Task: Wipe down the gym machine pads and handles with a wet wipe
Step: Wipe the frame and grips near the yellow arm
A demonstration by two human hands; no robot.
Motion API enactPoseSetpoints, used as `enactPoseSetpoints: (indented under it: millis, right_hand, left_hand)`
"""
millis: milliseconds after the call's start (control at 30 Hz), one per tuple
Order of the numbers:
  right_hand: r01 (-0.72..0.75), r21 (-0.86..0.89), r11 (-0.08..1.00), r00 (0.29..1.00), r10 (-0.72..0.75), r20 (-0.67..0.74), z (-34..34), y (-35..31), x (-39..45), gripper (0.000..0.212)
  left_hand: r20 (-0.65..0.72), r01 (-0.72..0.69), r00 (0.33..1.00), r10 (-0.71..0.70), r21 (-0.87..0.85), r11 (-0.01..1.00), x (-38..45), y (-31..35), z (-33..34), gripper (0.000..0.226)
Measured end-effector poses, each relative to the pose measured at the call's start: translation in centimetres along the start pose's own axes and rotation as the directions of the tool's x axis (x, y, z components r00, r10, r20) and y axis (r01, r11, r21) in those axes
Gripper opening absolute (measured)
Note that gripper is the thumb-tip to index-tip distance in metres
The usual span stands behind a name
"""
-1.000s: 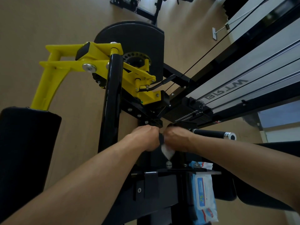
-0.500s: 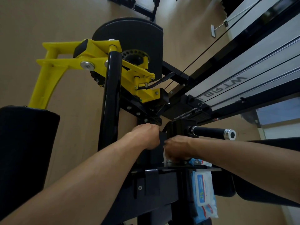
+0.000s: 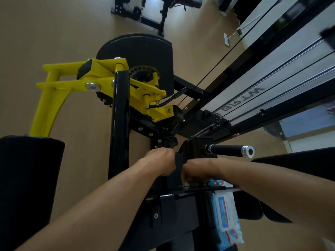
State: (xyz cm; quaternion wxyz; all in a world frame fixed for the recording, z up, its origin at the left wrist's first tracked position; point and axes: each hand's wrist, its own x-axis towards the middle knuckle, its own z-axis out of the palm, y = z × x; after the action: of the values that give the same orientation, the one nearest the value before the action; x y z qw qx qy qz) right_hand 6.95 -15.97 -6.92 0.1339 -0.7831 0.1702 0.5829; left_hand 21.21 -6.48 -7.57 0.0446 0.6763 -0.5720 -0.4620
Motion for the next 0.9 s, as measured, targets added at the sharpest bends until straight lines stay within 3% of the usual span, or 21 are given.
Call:
enactPoseSetpoints:
  millis: [100,200,300,367,567,667,733,800,900]
  right_hand:
    - [0.045,0.235,0.971,0.964,0.019,-0.266,-2.3,0.2,-2.9,0.021]
    - [0.098,0.464,0.88,0.886,0.134,-0.443,-4.1,0.1,-5.5,0.011]
    - [0.212,0.668,0.713,0.769,0.301,-0.565,-5.3,-1.3,-9.1,0.017]
    - [0.295,0.71,0.639,0.67,0.392,-0.631,-5.2,-2.8,-11.6,0.018]
    - [0.573,0.664,0.48,0.426,0.518,-0.742,-2.1,-7.6,-17.8,0.04]
    - [0.711,0.639,0.292,0.441,0.523,-0.73,-0.2,-9.6,-20.5,0.052]
    - [0.742,0.632,0.224,0.487,0.468,-0.737,1.6,-11.1,-21.8,0.055]
    - [0.716,0.654,0.243,0.535,0.411,-0.738,3.9,-12.9,-22.4,0.064]
    - [0.632,0.702,0.329,0.575,0.408,-0.709,7.9,-16.3,-22.6,0.072]
  left_hand:
    - [-0.105,-0.043,0.994,0.039,-0.039,0.998,0.2,0.2,-0.1,0.035]
    - [-0.295,-0.144,0.953,0.063,-0.261,0.955,0.1,0.9,-0.5,0.027]
    - [-0.469,-0.366,0.881,0.069,-0.581,0.727,-1.0,1.5,-1.7,0.029]
    - [-0.547,-0.469,0.834,0.068,-0.64,0.608,-2.5,2.0,-2.8,0.029]
    - [-0.694,-0.672,0.7,0.172,-0.557,0.488,-10.0,6.1,-4.6,0.037]
    - [-0.73,-0.744,0.639,0.243,-0.506,0.436,-14.7,7.2,-3.0,0.044]
    - [-0.748,-0.741,0.619,0.24,-0.454,0.495,-17.4,7.2,-0.6,0.047]
    - [-0.776,-0.717,0.61,0.159,-0.455,0.528,-19.7,7.1,2.4,0.038]
    - [-0.778,-0.747,0.618,0.112,-0.536,0.394,-22.9,6.4,7.7,0.02]
